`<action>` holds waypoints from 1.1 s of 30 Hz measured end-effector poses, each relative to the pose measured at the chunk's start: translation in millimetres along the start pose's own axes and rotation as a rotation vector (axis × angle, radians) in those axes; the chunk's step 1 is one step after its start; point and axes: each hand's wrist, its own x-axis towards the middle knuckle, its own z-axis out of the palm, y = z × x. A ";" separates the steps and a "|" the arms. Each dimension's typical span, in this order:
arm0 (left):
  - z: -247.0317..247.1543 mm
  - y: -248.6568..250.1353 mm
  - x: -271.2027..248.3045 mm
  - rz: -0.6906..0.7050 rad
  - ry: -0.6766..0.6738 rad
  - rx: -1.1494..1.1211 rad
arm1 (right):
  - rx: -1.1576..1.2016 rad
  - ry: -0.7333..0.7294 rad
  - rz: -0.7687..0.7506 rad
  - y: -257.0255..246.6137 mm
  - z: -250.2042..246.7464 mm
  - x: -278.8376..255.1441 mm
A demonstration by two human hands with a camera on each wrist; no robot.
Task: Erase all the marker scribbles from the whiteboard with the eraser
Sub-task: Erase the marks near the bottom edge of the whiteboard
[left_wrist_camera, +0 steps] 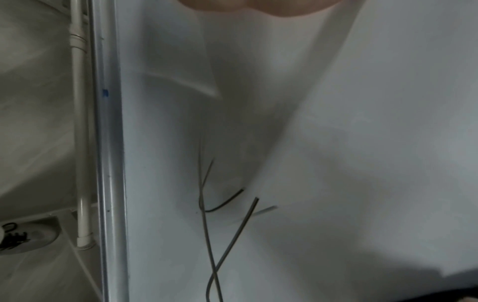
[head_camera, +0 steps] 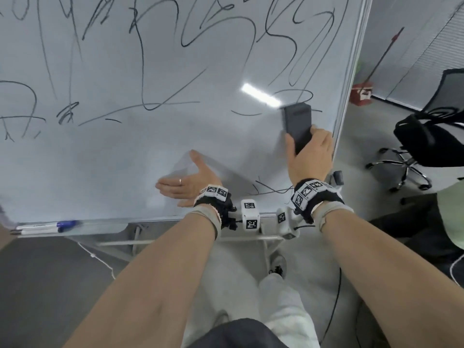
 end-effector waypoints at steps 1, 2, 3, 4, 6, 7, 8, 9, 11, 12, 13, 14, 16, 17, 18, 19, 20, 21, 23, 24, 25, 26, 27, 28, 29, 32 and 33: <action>0.0 -1.3 -1.5 0.006 -0.007 0.006 | -0.009 0.007 -0.003 2.5 -0.6 -0.9; -0.2 -2.5 -2.6 0.009 -0.014 0.009 | -0.020 0.020 -0.020 5.2 -1.6 -1.2; -0.1 -4.0 -2.4 0.009 -0.017 0.008 | -0.029 0.032 -0.032 8.4 -3.2 -0.9; 0.1 -6.3 -1.6 0.011 -0.013 0.008 | -0.031 0.042 -0.019 13.6 -4.8 -0.6; -0.6 -9.6 -1.2 0.027 0.005 0.018 | -0.035 0.059 0.081 25.2 -10.6 -0.3; -0.9 -10.2 -0.8 0.034 0.023 0.021 | -0.047 0.061 0.135 30.3 -13.0 -1.6; -1.9 -9.8 -0.2 0.035 0.042 0.016 | -0.062 0.060 0.177 34.6 -14.5 -3.9; -2.6 -9.6 1.0 0.032 0.055 0.005 | -0.077 0.056 0.211 37.7 -16.2 -7.5; -3.6 -8.2 4.0 0.024 0.064 -0.013 | -0.091 0.019 0.246 35.7 -18.1 -16.4; -4.4 -7.6 5.7 0.022 0.065 -0.017 | -0.083 -0.032 0.229 30.5 -18.4 -21.5; -4.8 -7.5 7.5 0.022 0.067 -0.024 | -0.076 -0.103 0.166 23.4 -18.3 -26.6; -4.4 -8.4 9.4 0.024 0.067 -0.032 | -0.086 -0.185 0.052 16.3 -16.8 -31.1; -5.4 -9.1 9.3 0.029 0.056 -0.039 | -0.137 -0.312 -0.180 5.3 -15.9 -34.9; -5.7 -9.8 7.9 0.029 0.049 -0.037 | -0.148 -0.311 -0.207 4.6 -16.6 -32.2; -5.6 -10.6 7.7 0.030 0.048 -0.039 | -0.129 -0.270 -0.157 5.7 -17.1 -27.8; -5.6 -10.9 5.7 0.032 0.042 -0.043 | -0.087 -0.200 -0.041 9.6 -21.1 -22.9; -5.7 -11.4 4.0 0.036 0.041 -0.051 | -0.039 -0.131 0.103 15.6 -24.9 -17.1; -5.6 -11.6 2.6 0.042 0.043 -0.057 | -0.003 -0.084 0.234 22.1 -28.0 -12.2; -3.6 -12.3 2.0 0.062 0.058 -0.057 | -0.001 -0.060 0.367 34.5 -30.2 -11.0; -1.8 -14.0 3.8 0.068 0.074 -0.049 | -0.011 -0.071 0.374 39.6 -28.0 -15.1; -0.1 -15.3 6.3 0.074 0.090 -0.037 | -0.012 -0.092 0.362 43.8 -25.1 -21.5; 1.2 -16.7 9.4 0.084 0.106 -0.022 | -0.003 -0.114 0.349 47.6 -21.4 -29.9; 1.9 -18.1 12.1 0.098 0.122 -0.006 | 0.009 -0.131 0.349 51.8 -18.6 -38.2; 2.7 -19.1 14.1 0.112 0.141 0.011 | 0.013 -0.145 0.358 56.4 -16.4 -45.2; 3.2 -20.1 15.2 0.122 0.156 0.028 | 0.005 -0.162 0.376 60.7 -16.0 -50.7; 3.4 -23.4 8.8 0.143 0.158 0.040 | -0.025 -0.220 0.447 71.3 -22.8 -61.0; 3.6 -24.0 5.1 0.155 0.150 0.040 | -0.045 -0.233 0.452 72.8 -25.2 -63.0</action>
